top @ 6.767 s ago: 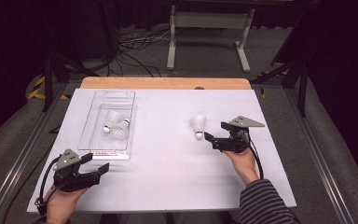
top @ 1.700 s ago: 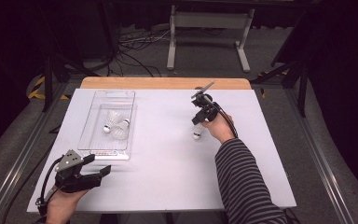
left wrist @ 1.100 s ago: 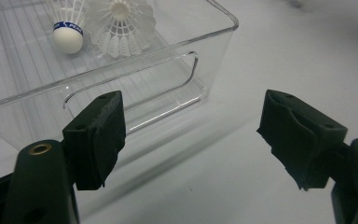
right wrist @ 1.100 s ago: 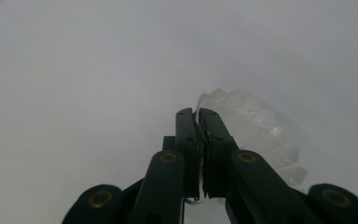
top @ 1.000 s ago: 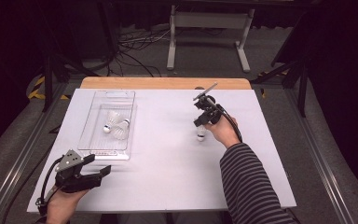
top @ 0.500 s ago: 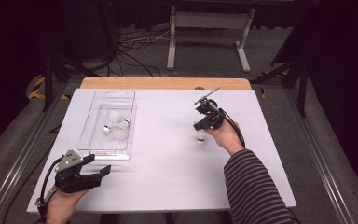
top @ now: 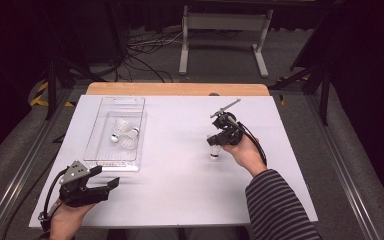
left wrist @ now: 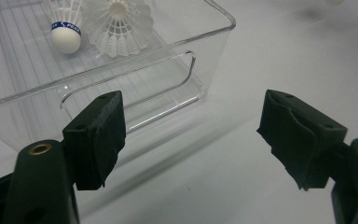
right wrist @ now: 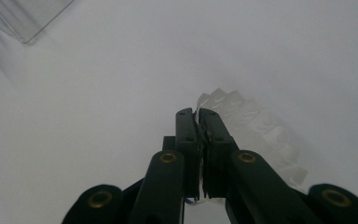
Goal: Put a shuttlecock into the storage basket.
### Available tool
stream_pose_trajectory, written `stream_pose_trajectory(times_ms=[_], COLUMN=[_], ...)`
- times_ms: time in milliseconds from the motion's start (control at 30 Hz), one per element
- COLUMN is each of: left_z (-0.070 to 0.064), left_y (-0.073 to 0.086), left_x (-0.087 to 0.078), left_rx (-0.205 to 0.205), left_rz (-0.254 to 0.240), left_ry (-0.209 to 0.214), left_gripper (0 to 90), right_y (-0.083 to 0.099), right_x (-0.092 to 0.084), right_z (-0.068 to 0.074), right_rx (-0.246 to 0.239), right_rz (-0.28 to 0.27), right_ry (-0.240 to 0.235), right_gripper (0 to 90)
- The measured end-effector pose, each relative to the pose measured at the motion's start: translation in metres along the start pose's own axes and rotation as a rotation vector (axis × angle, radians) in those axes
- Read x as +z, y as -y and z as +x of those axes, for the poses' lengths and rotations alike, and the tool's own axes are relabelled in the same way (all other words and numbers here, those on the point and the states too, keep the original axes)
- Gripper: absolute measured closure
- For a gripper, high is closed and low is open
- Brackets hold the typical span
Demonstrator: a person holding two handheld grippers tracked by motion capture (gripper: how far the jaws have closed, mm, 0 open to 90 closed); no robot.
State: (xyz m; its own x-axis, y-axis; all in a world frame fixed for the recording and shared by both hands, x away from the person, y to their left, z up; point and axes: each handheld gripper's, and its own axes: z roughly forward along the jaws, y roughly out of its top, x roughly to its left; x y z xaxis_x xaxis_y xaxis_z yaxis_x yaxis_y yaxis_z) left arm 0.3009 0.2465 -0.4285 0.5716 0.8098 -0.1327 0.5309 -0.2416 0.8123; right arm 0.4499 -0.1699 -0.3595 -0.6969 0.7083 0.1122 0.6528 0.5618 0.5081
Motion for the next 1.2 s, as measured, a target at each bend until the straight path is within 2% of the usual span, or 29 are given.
stream_pose_trajectory(times_ms=[500,700,900,967,1100,1200], left_z=[0.0,0.0,-0.003,-0.004,-0.006,-0.008], left_y=[-0.005,-0.01,-0.016,-0.019,-0.024,-0.027], left_x=[-0.003,-0.004,-0.003,-0.004,-0.003,0.0], left_rx=[-0.009,0.001,0.011,0.02,0.008,0.014], left_rz=[-0.007,-0.008,-0.007,-0.006,-0.024,-0.017], left_ry=[0.013,0.016,0.019,0.023,0.051,0.054], left_gripper=[23.6,23.7,23.8,23.8,24.0,24.0], right_y=[0.011,0.014,0.014,0.014,0.014,0.015], right_x=[0.0,-0.002,-0.003,-0.003,-0.003,-0.003], right_z=[0.009,0.01,0.014,0.016,0.018,0.018], right_rx=[-0.014,-0.003,-0.021,-0.021,-0.026,-0.024], right_rz=[-0.023,-0.03,-0.036,-0.037,-0.031,-0.033], right_ry=[-0.031,-0.034,-0.042,-0.046,-0.046,-0.049], right_gripper=[87.0,87.0,87.0,87.0,87.0,87.0])
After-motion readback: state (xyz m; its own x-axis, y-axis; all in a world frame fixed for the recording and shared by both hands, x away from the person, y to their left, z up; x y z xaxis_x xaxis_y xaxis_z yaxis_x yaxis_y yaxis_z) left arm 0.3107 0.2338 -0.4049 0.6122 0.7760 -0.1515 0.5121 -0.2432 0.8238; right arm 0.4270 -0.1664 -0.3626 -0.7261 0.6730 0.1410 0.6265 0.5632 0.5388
